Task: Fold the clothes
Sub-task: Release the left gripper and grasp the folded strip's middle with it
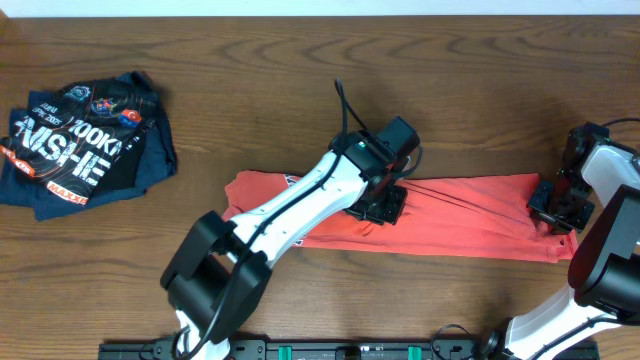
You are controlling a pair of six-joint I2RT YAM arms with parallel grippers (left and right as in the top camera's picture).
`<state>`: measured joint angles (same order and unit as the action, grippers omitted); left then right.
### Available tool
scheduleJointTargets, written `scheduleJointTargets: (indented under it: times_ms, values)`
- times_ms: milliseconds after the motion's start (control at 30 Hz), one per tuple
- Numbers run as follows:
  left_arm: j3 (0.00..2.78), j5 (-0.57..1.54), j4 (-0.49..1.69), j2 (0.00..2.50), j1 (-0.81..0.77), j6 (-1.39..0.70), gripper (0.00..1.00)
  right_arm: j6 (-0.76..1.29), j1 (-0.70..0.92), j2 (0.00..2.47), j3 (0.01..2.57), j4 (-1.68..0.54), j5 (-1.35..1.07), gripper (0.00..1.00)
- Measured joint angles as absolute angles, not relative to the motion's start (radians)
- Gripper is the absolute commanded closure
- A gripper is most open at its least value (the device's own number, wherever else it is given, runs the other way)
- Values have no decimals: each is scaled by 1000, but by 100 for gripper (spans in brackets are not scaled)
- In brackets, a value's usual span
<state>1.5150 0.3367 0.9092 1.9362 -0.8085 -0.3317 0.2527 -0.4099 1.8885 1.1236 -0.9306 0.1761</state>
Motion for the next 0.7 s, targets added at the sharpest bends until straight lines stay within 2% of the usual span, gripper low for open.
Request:
scheduleJointTargets:
  times_ms: [500,533,600,700]
  values:
    - [1513,371,686,2001,-808,-332,92,253,-410,1888,1124,-931,176,70]
    - [1513,373,675,2001,-808,-331,87,253,-410,1888,1124,-931,176,71]
    - [1513,379,656,2001,-808,-322,70,253,-410,1888,1124,-930,176,70]
    - [1513,389,649,2001,-808,-321,68,253,-410,1888,1124,-931,176,70]
